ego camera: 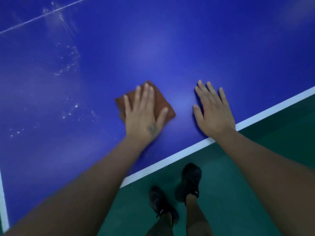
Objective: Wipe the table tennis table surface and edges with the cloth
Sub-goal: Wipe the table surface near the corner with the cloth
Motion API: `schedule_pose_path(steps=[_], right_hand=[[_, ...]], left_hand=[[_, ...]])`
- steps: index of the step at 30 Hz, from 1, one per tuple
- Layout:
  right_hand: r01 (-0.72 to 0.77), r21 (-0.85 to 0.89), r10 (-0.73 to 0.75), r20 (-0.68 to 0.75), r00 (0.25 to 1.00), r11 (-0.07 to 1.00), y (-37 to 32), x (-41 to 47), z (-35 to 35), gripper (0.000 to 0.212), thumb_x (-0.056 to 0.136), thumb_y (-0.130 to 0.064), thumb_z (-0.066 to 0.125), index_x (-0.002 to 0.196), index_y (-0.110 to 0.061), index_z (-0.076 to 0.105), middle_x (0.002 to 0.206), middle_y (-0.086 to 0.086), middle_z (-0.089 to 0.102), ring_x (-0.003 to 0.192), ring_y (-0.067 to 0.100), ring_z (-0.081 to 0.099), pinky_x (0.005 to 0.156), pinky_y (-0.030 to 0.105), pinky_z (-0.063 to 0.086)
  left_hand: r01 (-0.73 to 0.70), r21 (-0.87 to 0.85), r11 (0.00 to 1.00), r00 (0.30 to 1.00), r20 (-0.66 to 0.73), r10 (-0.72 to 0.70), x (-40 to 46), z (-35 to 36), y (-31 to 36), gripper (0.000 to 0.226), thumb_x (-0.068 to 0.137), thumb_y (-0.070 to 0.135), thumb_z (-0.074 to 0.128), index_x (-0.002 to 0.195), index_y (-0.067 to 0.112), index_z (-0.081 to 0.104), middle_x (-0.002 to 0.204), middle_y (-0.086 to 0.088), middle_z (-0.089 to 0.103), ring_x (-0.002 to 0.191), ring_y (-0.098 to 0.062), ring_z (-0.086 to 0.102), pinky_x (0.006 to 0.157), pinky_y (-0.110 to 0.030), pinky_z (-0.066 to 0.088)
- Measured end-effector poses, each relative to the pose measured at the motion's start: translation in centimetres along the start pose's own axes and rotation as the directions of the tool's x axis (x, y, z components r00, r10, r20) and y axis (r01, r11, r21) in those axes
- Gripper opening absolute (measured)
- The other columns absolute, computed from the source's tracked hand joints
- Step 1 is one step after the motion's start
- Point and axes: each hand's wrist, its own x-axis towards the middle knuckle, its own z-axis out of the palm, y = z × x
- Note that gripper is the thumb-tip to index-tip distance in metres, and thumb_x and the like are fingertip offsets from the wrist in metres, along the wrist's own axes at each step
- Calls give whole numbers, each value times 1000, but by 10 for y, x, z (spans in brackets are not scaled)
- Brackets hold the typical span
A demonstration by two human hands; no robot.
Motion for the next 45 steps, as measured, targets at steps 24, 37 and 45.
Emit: schedule_pose_path(steps=[24, 37, 45], right_hand=[[-15, -22, 14, -23, 1000, 1000, -1, 3, 3, 59, 106, -33, 30, 163, -16, 31, 174, -8, 18, 162, 14, 9, 131, 48, 8], [-22, -28, 22, -29, 999, 999, -2, 2, 3, 60, 106, -32, 30, 163, -15, 30, 174, -6, 18, 162, 15, 9, 131, 49, 8], [-15, -29, 13, -47, 999, 999, 0, 1, 6, 61, 105, -34, 30, 162, -15, 32, 173, -6, 20, 162, 16, 11, 131, 49, 10]], left_hand=[[-248, -100, 964, 969, -9, 249, 4, 0, 15, 81, 108, 66, 34, 170, 15, 27, 179, -1, 21, 167, -25, 10, 132, -62, 7], [35, 53, 998, 999, -1, -35, -39, -10, -62, 81, 109, 64, 28, 171, 13, 22, 179, -4, 19, 167, -26, 10, 131, -63, 11], [-182, -30, 983, 979, 88, 184, -154, 2, 30, 81, 108, 64, 38, 172, 16, 21, 180, -1, 14, 167, -28, 10, 130, -66, 13]])
